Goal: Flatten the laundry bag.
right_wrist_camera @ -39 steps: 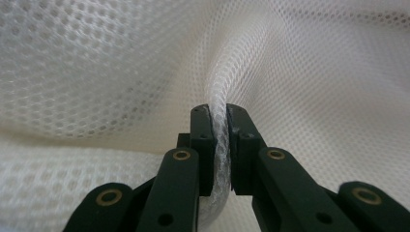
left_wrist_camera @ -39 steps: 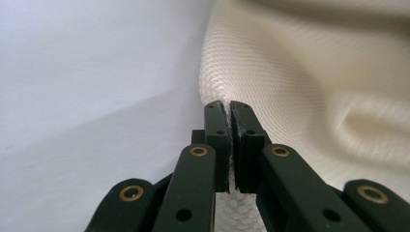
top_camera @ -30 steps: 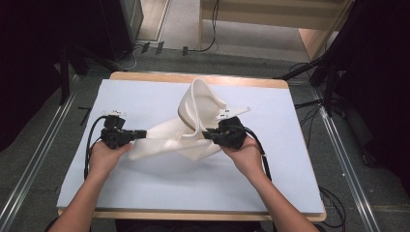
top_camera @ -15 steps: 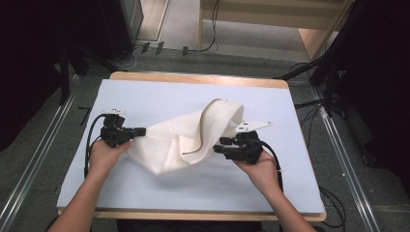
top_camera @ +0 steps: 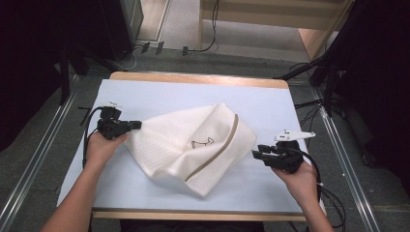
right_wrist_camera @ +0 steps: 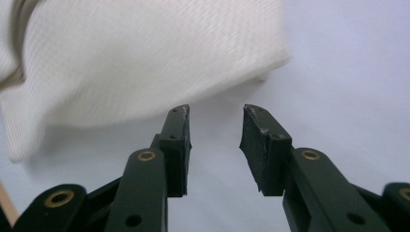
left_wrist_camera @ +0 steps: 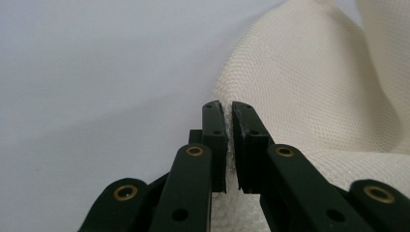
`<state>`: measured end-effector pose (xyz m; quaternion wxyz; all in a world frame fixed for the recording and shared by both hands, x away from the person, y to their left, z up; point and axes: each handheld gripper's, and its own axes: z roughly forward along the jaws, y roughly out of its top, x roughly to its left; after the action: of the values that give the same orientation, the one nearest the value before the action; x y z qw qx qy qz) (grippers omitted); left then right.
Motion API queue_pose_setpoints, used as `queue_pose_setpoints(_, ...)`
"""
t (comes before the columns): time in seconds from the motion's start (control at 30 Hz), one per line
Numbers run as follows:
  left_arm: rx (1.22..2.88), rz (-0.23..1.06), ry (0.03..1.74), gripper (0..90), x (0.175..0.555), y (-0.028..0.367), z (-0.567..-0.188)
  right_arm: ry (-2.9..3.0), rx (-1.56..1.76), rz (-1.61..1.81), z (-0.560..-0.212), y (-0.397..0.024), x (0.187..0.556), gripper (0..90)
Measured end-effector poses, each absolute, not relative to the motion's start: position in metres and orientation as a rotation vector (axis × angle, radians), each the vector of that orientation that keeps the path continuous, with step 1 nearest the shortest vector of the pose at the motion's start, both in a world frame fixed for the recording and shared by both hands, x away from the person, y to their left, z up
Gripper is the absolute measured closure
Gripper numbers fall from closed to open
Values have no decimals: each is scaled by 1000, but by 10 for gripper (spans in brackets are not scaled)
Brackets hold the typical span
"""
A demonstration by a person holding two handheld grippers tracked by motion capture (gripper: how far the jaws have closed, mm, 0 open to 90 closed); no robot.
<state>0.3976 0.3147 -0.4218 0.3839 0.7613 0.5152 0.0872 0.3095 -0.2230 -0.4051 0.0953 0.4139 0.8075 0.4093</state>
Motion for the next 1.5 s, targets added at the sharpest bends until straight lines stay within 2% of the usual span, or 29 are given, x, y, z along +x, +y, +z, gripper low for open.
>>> queue_pose_setpoints(0.23,1894,235,1369,825,412,334,-424,2329,1291,1226,-405,-233,322,666)
queue_pose_setpoints(0.27,1880,223,1369,799,412,336,-423,2326,1286,1228,-404,-232,325,659)
queue_pose_setpoints(0.4,1887,267,1322,578,405,335,-413,2332,1272,1219,-401,-226,338,616)
queue_pose_setpoints(0.47,1895,259,1290,527,405,332,-405,2328,1260,1218,-400,-224,345,602)
queue_pose_setpoints(0.63,1962,231,1247,500,420,313,-401,2312,1259,1238,-394,-218,358,583)
queue_pose_setpoints(0.93,2071,209,1229,463,461,281,-426,2318,1239,1249,-394,-201,363,498)
queue_pose_setpoints(1.07,2105,192,1268,437,470,277,-440,2317,1221,1307,-391,-195,363,432)
queue_pose_setpoints(1.23,2131,186,1275,468,472,278,-448,2366,1198,1299,-398,-179,362,378)
queue_pose_setpoints(1.37,2125,216,1277,582,471,280,-449,2400,1212,1254,-416,-168,366,339)
queue_pose_setpoints(1.4,2128,242,1273,656,470,280,-450,2412,1244,1251,-428,-168,372,331)
queue_pose_setpoints(1.5,2129,270,1267,734,468,281,-451,2434,1271,1217,-441,-168,378,340)
